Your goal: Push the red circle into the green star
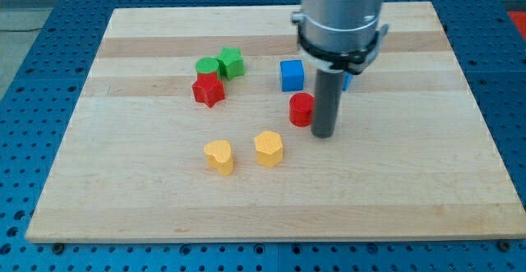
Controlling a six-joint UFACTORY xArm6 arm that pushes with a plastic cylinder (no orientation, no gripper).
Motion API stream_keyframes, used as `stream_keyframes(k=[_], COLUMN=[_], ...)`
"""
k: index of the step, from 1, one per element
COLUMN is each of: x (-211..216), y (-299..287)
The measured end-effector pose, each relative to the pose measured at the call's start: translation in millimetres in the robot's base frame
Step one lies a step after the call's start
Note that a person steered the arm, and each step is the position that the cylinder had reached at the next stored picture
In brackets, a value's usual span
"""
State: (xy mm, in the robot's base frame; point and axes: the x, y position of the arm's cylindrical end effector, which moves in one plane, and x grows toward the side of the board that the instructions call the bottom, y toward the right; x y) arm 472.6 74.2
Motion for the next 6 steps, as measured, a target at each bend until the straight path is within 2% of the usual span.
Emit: stream_keyframes(k=[1,2,3,4,5,6], x=[-27.0,-34.9,-34.9,-23.4,-4.6,-4.4], y=[-9.1,-48.3,-87.7,-83.7,-110.9,-144.7])
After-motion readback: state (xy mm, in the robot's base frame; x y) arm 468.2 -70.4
